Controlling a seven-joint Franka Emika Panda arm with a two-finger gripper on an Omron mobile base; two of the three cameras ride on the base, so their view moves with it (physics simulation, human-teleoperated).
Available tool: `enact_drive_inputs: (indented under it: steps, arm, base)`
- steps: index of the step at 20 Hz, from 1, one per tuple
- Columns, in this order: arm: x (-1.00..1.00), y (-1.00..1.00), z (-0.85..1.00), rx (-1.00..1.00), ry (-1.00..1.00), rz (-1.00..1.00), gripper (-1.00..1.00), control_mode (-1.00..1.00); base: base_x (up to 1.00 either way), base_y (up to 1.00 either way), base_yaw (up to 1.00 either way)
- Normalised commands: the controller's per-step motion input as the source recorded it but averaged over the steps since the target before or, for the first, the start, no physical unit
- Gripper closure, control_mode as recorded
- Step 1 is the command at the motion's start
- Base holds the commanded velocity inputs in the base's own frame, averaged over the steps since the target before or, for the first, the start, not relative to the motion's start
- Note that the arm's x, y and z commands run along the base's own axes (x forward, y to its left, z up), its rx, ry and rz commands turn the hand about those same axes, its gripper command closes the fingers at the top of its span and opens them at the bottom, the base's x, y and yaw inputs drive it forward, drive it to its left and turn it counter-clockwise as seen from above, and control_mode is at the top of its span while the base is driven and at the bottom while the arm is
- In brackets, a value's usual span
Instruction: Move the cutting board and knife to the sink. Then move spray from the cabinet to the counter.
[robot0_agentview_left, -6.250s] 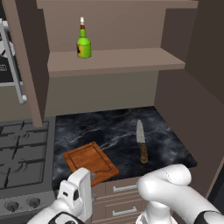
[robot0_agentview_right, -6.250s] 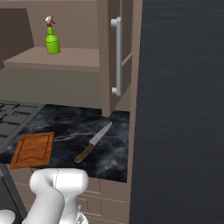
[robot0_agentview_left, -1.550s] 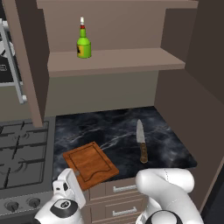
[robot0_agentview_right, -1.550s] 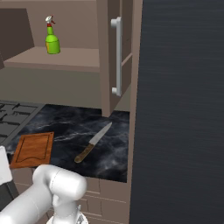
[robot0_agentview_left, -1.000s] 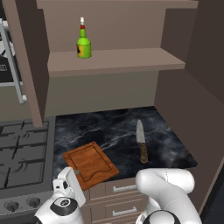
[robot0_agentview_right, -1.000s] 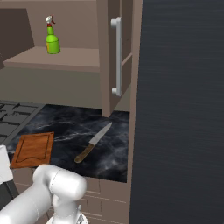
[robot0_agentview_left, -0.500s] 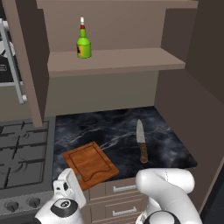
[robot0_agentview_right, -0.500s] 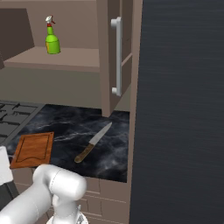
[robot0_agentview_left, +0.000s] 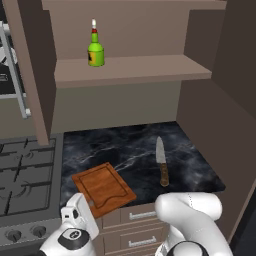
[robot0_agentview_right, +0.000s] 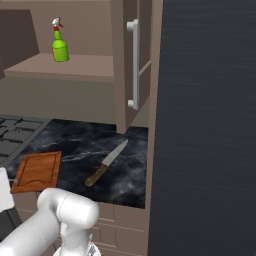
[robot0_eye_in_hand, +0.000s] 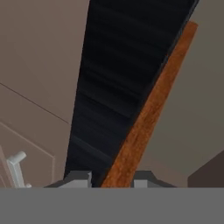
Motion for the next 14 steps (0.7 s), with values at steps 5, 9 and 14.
enact_drive_inputs:
  steps: [5, 9, 14]
  arm:
    - [-0.27, 0.0, 0.35, 0.0, -0.01, 0.0, 1.0, -1.0]
    - [-0.63, 0.0, 0.64, 0.0, -0.06, 0.0, 1.0, -1.0]
    - [-0.62, 0.0, 0.72, 0.0, -0.09, 0.0, 1.0, -1.0]
  base:
    - [0.0, 0.0, 0.0]
    - [0.0, 0.0, 0.0]
    - [0.0, 0.0, 0.0]
